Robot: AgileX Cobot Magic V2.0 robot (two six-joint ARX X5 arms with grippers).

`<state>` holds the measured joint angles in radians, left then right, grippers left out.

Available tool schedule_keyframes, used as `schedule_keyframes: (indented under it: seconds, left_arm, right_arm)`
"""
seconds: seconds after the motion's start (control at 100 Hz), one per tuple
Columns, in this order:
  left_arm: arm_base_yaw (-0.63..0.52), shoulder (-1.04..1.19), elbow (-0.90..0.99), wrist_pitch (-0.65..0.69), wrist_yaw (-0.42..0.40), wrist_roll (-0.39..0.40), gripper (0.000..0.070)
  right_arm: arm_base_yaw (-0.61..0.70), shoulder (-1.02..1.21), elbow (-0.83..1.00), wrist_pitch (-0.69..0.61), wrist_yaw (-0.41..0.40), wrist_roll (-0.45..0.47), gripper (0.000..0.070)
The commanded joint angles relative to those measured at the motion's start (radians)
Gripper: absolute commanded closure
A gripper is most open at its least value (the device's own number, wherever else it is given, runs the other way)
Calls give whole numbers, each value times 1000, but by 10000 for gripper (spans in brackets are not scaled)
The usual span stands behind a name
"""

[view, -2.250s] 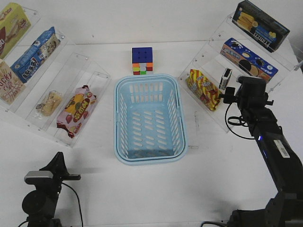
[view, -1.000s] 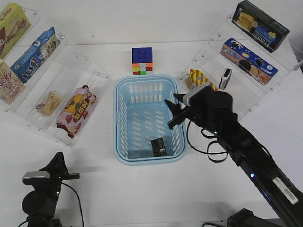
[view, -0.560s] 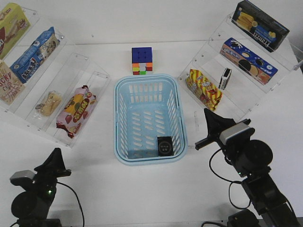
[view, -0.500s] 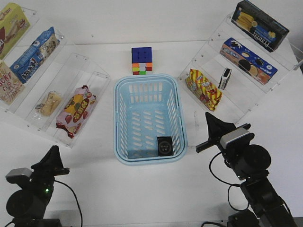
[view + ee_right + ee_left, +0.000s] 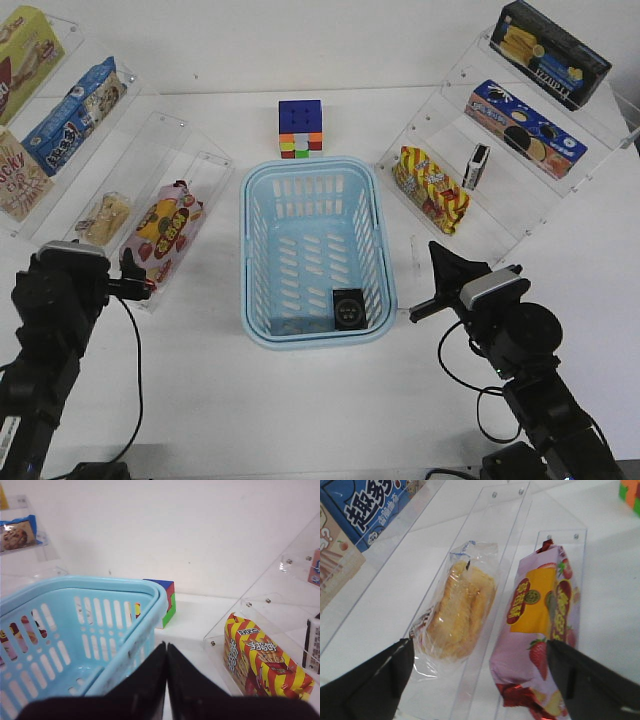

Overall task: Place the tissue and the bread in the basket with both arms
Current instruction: 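Reach the left gripper to the shelf and grasp the wrapped bread, then carry the bread over the basket and drop it inside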

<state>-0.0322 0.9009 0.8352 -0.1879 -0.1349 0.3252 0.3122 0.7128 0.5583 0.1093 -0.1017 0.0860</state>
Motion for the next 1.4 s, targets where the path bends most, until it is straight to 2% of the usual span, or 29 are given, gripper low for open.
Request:
schedule_keyframes:
  seconds: [0.0, 0.04, 0.12, 0.38, 0.46, 0.51, 0.6, 0.63, 0.76, 0.89, 0.93, 0.98, 1.06, 1.14, 1.19, 1.28, 1.35, 1.39]
  left_arm:
    - [0, 66, 46, 10, -45, 142, 164]
    - [0, 109, 69, 10, -85, 179, 164]
    - [-1, 173, 104, 10, -114, 199, 164]
    - [0, 333, 175, 45, -184, 198, 165]
    - [0, 359, 177, 75, -184, 197, 194]
    - [-1, 373, 178, 82, -185, 197, 292]
    - [-1, 383, 178, 77, -185, 197, 625]
    - [-1, 383, 178, 78, -185, 197, 700]
    - [-5, 376, 203, 75, -209, 178, 700]
    - [-39, 334, 269, 43, -198, 138, 700]
    - [-57, 316, 294, 34, -163, 115, 699]
    - [-80, 292, 328, 13, -66, 66, 699]
    - [-122, 258, 367, -5, 152, -44, 700]
    - [-168, 236, 372, 26, 407, -150, 700]
    - [-201, 236, 372, 37, 518, -191, 700]
    - [-284, 254, 372, 37, 629, -215, 699]
    - [-354, 278, 372, 27, 657, -215, 691]
    - [-385, 293, 372, 26, 660, -214, 646]
  right_arm:
    - [3, 2, 11, 11, 1, 17, 700]
    - [3, 2, 11, 11, 0, 19, 700]
    - [3, 2, 11, 10, 1, 19, 700]
    - [3, 2, 11, 10, -2, 21, 700]
    - [3, 2, 11, 10, -2, 22, 700]
    - [3, 2, 11, 10, -2, 22, 700]
    - [3, 2, 11, 10, -2, 22, 700]
    - [3, 2, 11, 10, -2, 22, 700]
    - [3, 2, 11, 10, -2, 22, 700]
    - [3, 2, 11, 10, -2, 22, 700]
    - [3, 2, 11, 10, -2, 22, 700]
    - [3, 2, 11, 10, -2, 22, 700]
    - [3, 2, 11, 10, -2, 22, 700]
    - [3, 2, 11, 10, -2, 23, 700]
    - [3, 2, 11, 10, -1, 23, 700]
    - [3, 2, 11, 10, -1, 23, 700]
    - [3, 2, 11, 10, -1, 23, 700]
    - [3, 2, 11, 10, -2, 23, 700]
